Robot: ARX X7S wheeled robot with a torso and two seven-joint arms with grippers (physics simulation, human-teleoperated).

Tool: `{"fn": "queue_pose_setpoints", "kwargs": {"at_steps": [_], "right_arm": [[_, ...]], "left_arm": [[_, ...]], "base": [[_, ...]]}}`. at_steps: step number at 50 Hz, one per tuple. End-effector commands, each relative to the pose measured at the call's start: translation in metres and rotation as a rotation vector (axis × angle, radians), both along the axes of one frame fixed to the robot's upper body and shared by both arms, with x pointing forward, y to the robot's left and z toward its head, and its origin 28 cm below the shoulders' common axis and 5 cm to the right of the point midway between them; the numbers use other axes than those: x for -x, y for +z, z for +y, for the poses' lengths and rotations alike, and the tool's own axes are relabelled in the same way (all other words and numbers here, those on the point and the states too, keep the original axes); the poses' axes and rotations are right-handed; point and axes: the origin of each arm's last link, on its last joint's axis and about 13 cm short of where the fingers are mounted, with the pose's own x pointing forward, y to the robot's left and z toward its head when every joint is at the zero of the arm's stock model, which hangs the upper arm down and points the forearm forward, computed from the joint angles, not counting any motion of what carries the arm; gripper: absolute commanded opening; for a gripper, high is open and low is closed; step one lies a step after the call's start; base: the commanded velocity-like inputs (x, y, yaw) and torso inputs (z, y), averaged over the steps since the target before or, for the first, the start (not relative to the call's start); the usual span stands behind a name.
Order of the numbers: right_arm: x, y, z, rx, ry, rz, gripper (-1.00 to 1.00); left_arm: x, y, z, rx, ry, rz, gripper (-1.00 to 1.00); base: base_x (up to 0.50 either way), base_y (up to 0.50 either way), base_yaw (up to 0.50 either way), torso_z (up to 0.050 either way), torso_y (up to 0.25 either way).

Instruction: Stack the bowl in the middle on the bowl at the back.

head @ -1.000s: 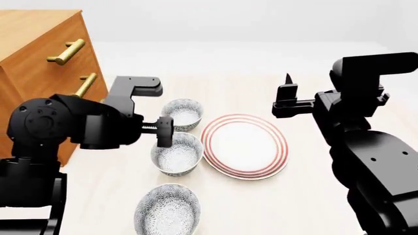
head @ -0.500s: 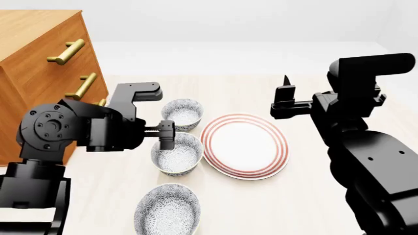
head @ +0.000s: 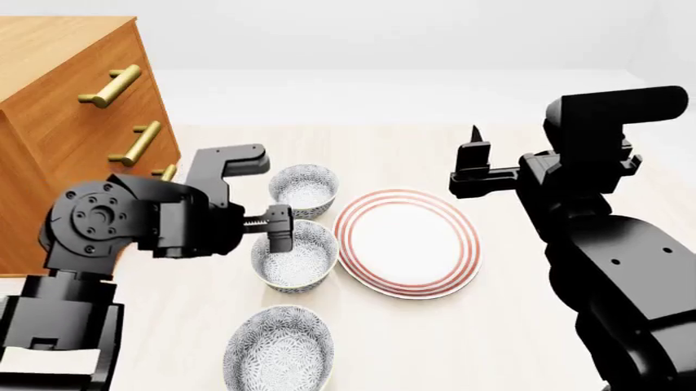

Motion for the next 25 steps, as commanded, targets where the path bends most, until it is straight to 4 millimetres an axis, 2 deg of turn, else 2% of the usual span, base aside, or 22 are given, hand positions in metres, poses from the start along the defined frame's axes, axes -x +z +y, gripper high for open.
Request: {"fn": "queue_pose_setpoints", "kwargs": {"at_steps": [1, 25], "right_arm": [[0.0001, -0.0009, 0.0, 0.0, 0.0, 0.004, 1.0], [0.0025, 0.0, -0.0009, -0.001, -0.004, 0.003, 1.0]], "left_arm": [[-0.0005, -0.0059, -0.0009, -0.002, 0.006, 0.017, 1.0], [-0.0065, -0.0143, -0.0057, 0.019, 0.014, 0.024, 1.0]], "base": [[0.0, 0.0, 0.0, 0.0, 0.0], [0.0, 0.0, 0.0, 0.0, 0.0]]}}
